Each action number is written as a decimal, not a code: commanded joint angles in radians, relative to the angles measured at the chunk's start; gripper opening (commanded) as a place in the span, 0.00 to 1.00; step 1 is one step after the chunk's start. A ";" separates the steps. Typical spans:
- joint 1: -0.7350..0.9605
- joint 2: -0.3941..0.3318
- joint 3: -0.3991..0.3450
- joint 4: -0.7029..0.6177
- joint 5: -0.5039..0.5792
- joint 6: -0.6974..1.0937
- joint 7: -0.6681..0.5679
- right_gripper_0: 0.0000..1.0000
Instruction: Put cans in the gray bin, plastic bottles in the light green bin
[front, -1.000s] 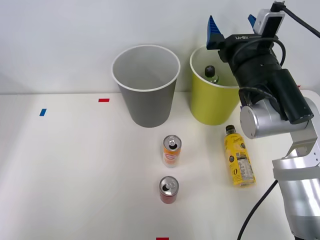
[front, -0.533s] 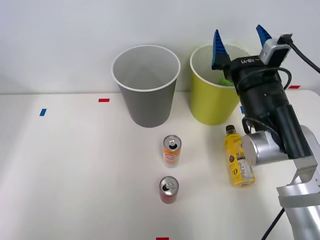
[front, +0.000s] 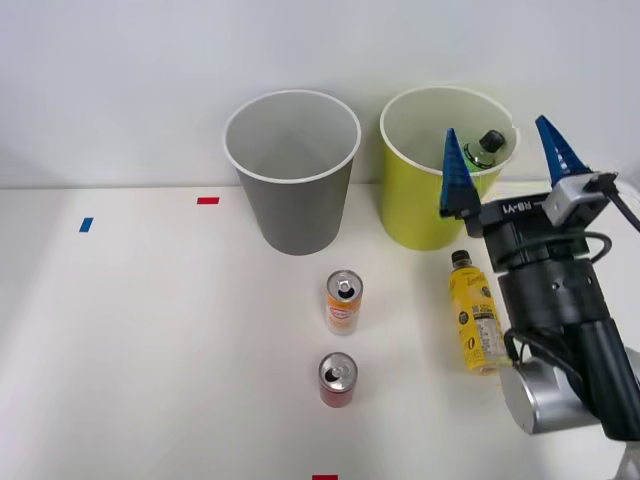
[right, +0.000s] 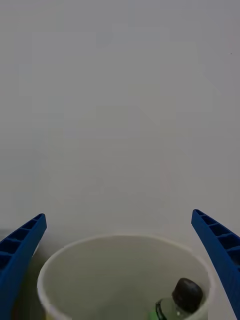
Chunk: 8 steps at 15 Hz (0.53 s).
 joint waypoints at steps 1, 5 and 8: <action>0.162 0.007 0.015 -0.080 0.011 -0.049 0.007 1.00; 0.366 0.007 0.049 -0.080 0.007 -0.225 0.007 1.00; 0.498 0.007 0.057 -0.080 0.004 -0.314 0.001 1.00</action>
